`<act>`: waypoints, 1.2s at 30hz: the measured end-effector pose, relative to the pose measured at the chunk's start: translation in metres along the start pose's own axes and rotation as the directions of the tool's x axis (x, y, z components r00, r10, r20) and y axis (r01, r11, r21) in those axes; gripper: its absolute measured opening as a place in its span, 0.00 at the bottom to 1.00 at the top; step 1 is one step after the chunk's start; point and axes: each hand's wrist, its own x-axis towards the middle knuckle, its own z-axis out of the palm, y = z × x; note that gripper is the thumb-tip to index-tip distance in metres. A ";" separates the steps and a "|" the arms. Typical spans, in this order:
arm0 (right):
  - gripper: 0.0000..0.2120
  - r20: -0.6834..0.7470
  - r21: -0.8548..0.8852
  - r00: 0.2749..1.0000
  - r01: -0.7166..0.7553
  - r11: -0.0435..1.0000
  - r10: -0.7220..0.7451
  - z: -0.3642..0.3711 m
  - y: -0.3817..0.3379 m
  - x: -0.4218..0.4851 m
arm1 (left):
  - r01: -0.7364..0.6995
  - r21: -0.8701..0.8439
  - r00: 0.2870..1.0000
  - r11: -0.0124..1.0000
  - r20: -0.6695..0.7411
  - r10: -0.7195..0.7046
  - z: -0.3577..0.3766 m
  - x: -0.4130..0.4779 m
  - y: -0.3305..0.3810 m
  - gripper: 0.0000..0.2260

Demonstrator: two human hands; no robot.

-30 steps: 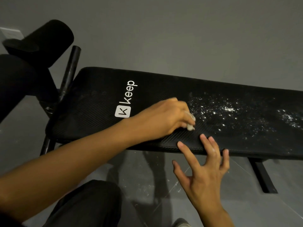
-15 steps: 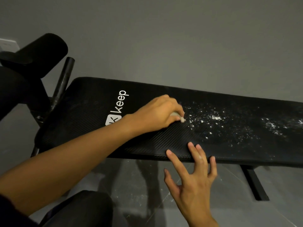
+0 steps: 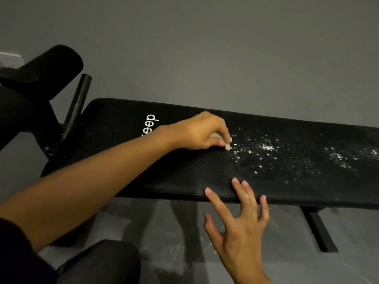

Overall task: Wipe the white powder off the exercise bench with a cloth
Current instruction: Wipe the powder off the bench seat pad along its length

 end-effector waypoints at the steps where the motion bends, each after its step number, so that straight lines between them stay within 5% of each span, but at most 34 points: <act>1: 0.28 0.001 0.000 1.000 0.001 1.000 -0.001 0.000 0.000 0.000 | 0.004 0.013 1.000 1.000 -0.014 -0.004 -0.001 0.002 -0.002 0.08; 6: 0.27 -0.023 0.009 1.000 0.000 1.000 0.000 0.002 0.000 0.001 | 0.139 0.047 0.948 0.989 -0.296 -0.119 0.005 0.020 -0.012 0.09; 12: 0.28 -0.022 0.010 1.000 0.001 1.000 -0.001 0.002 0.001 0.001 | -0.145 0.063 0.985 0.987 -0.081 0.150 0.020 -0.011 0.005 0.11; 19: 0.27 -0.027 0.006 1.000 -0.004 1.000 0.004 0.000 -0.001 0.002 | 0.094 0.123 0.943 0.988 -0.329 -0.049 0.006 0.018 -0.018 0.11; 26: 0.26 -0.012 -0.013 1.000 -0.003 1.000 0.003 -0.001 -0.001 0.001 | -0.240 0.055 0.968 0.969 -0.061 0.243 0.024 -0.024 0.005 0.11; 32: 0.22 -0.026 -0.033 1.000 -0.007 0.999 0.006 -0.004 -0.004 0.008 | 0.005 0.153 0.972 0.988 -0.234 0.032 0.009 0.011 -0.018 0.12; 36: 0.20 -0.009 -0.033 0.998 -0.058 0.998 0.058 -0.008 0.004 0.018 | 0.001 0.186 0.977 0.983 -0.210 0.039 0.019 0.013 -0.017 0.12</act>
